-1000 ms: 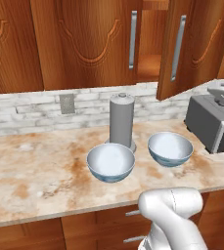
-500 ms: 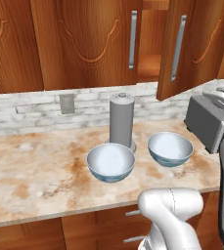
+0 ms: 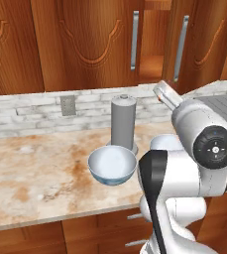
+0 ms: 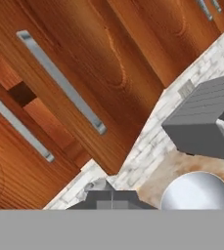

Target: Open the cabinet. Pick the bowls from the counter and place them in the cabinet. Then close the cabinet.

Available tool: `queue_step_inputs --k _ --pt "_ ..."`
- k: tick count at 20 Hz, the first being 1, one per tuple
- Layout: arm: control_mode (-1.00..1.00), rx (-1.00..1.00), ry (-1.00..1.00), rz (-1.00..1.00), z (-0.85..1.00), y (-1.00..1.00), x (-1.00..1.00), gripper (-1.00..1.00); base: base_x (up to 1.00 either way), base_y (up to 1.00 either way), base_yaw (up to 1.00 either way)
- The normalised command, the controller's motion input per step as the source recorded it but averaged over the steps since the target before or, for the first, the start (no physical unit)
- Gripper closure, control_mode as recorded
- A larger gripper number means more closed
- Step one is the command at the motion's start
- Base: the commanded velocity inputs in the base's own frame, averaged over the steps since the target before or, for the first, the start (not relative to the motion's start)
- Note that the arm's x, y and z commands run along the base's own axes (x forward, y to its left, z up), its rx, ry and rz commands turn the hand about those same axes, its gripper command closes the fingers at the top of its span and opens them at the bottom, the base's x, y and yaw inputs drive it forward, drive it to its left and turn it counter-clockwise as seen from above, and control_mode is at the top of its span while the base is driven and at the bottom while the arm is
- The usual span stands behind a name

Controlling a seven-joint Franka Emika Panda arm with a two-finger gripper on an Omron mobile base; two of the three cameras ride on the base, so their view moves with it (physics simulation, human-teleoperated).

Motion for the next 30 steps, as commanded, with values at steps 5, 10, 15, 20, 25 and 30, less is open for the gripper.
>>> queue_step_inputs --k 5,10,15,20,25,30 --pt "-1.00 0.00 -0.07 -0.10 -0.01 0.78 0.11 1.00 0.00 0.00 0.00" --pt "-1.00 0.00 -0.02 -0.05 -0.06 0.90 0.31 1.00 0.00 0.00 0.00" --pt "-1.00 0.01 -0.02 -0.06 0.00 0.43 0.49 1.00 0.00 0.00 0.00" --pt "-1.00 0.06 -0.02 0.00 -0.01 0.00 0.63 1.00 0.00 0.00 0.00" --pt "-1.00 0.09 -0.07 0.00 0.00 -0.01 0.57 1.00 0.00 0.00 0.00" --pt "-1.00 0.13 -0.24 -0.04 -0.02 -0.09 0.10 1.00 0.00 0.00 0.00"
